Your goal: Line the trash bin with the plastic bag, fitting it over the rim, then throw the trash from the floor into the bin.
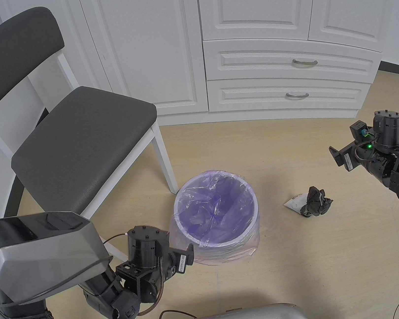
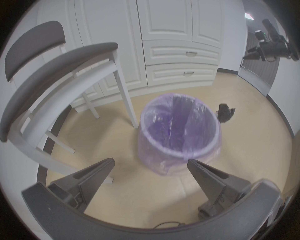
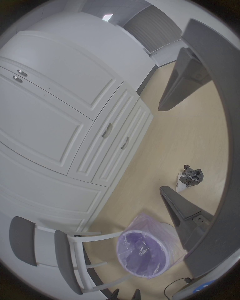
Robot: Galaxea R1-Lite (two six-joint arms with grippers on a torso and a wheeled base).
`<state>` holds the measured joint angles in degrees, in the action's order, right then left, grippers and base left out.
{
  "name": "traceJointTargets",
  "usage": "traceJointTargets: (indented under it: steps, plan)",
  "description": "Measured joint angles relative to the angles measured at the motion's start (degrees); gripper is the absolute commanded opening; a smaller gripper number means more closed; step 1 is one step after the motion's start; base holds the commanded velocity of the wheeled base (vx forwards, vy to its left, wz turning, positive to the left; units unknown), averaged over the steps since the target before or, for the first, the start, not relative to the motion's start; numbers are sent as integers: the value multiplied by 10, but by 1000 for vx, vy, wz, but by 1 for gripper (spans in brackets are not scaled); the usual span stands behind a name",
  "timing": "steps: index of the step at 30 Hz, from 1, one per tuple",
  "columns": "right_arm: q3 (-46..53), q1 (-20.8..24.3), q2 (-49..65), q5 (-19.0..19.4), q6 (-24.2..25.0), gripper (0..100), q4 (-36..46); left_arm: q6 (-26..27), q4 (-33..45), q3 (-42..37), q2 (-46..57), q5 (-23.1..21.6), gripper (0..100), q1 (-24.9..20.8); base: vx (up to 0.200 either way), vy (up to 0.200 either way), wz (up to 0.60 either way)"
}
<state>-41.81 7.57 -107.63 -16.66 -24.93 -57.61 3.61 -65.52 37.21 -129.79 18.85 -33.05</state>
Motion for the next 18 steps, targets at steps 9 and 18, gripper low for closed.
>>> traceJointTargets:
  steps: [9,18]
  plan:
    - [-28,21,30,35,87,100,72,0,95,165,-1,4,100,12,0,0,0]
    - [-114,49,47,145,226,100,280,2,300,431,-67,-3,100,29,0,0,0]
